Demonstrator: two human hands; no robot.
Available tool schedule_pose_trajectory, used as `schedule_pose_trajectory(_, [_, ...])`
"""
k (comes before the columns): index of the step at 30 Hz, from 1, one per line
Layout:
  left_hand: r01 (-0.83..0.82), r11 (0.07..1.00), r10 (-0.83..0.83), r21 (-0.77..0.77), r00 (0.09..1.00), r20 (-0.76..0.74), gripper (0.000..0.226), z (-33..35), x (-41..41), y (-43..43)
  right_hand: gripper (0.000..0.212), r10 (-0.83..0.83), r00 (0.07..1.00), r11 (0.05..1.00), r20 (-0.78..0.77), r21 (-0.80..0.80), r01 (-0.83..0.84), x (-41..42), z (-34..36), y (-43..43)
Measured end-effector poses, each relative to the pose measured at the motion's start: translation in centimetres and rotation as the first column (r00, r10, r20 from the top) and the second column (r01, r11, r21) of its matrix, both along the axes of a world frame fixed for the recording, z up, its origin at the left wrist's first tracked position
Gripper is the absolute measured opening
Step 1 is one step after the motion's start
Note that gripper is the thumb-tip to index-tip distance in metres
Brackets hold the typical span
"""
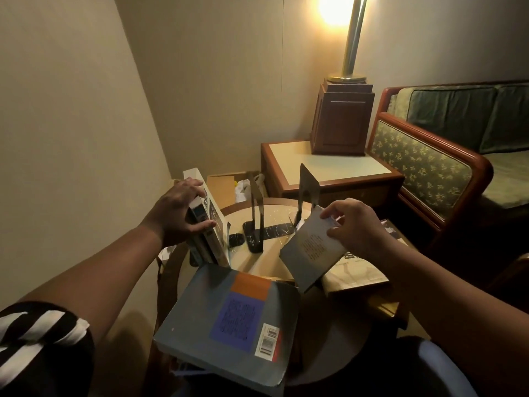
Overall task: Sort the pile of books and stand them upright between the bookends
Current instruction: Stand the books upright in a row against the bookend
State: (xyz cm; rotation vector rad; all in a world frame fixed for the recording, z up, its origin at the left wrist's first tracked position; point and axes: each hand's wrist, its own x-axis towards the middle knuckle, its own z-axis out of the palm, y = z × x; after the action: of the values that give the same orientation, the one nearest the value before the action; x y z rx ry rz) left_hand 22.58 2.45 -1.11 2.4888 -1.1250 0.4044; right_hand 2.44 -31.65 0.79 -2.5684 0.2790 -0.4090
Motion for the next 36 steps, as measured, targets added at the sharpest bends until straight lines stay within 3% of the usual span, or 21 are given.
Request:
schedule_pose_trajectory(6, [0.009,1.0,-0.009,-0.017,1.0,0.003,0.065,0.1,0.0,-0.1,0.031,0.153,0.971,0.988,0.183,-0.038,-0.149,2.8,0.6,4.3])
schedule_pose_trajectory(13, [0.009,1.0,-0.009,-0.025,1.0,0.012,0.066,0.0,0.1,0.0,0.029,0.271,0.927,0.961,0.258,-0.126,-0.246,7.6,-0.4,10.5])
schedule_pose_trajectory(22, [0.017,0.998,-0.016,-0.053,1.0,0.015,0.065,-0.2,-0.1,-0.2,0.024,0.283,0.907,0.947,0.312,-0.238,-0.214,13.7,-3.2,14.2])
schedule_pose_trajectory(27, [0.025,0.998,-0.025,-0.054,1.0,0.012,0.061,-0.2,0.3,0.0,0.019,0.212,0.905,0.977,0.368,-0.058,-0.205,15.8,-5.5,15.7])
schedule_pose_trajectory(31, [0.016,0.999,-0.015,-0.046,1.0,0.023,0.06,-0.3,0.5,0.1,0.026,0.17,0.944,0.96,0.284,0.169,-0.223,15.2,-7.7,16.5])
schedule_pose_trajectory(33, [0.012,0.999,-0.01,-0.043,1.0,0.028,0.062,-0.3,0.5,0.0,0.028,0.134,0.968,0.917,0.21,0.343,-0.202,14.3,-8.2,16.6])
schedule_pose_trajectory(36, [0.02,0.999,-0.019,-0.048,0.999,0.027,0.063,-0.3,0.5,0.0,0.036,0.241,0.97,0.756,-0.012,0.629,-0.18,13.1,-9.1,16.8])
